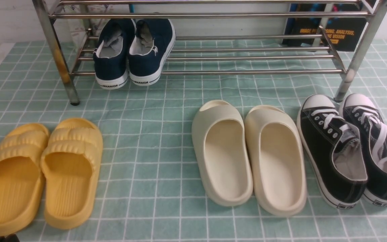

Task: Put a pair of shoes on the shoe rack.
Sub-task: Use the right arm to grab the shoe closest to it

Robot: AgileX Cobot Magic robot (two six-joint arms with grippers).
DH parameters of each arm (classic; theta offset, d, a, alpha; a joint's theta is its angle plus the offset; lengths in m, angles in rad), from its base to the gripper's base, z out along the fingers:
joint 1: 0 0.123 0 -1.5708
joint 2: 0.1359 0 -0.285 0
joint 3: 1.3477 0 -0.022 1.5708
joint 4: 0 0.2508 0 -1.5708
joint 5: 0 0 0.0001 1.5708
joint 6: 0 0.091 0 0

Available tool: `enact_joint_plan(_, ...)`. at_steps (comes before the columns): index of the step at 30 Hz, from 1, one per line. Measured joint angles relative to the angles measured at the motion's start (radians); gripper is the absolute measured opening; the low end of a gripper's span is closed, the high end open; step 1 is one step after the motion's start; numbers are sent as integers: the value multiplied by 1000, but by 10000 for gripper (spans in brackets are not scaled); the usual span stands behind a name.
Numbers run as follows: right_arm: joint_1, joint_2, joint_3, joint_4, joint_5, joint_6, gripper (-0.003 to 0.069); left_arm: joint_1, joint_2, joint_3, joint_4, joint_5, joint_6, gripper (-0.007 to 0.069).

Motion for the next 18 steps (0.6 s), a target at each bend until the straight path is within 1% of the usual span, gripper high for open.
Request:
enact_joint_plan(1, 0, 0, -4, 0, -9, 10, -3, 0, 0, 0, 0, 0, 0, 125)
enact_joint_plan(2, 0, 3, -35, 0, -74, 87, -3, 0, 0, 0, 0, 0, 0, 127)
enact_joint_plan(5, 0, 21, -100, 0, -156, 143, -2, 0, 0, 0, 0, 0, 0, 129)
enact_joint_plan(6, 0, 28, -122, 0, -163, 137, -1, 0, 0, 0, 0, 0, 0, 131)
enact_joint_plan(9, 0, 35, -170, 0, -136, 51, 0, 0, 0, 0, 0, 0, 0, 131)
enact_joint_plan(12, 1, 36, -216, 0, 8, -92, 3, 0, 0, 0, 0, 0, 0, 132)
enact_joint_plan(14, 1, 37, -228, 0, 97, -153, 4, 0, 0, 0, 0, 0, 0, 133)
enact_joint_plan(15, 1, 39, -239, 0, 218, -232, 5, 0, 0, 0, 0, 0, 0, 132)
enact_joint_plan(17, 1, 41, -244, 0, 388, -328, 5, 0, 0, 0, 0, 0, 0, 132)
enact_joint_plan(18, 1, 43, -248, 0, 486, -400, 5, 0, 0, 0, 0, 0, 0, 132)
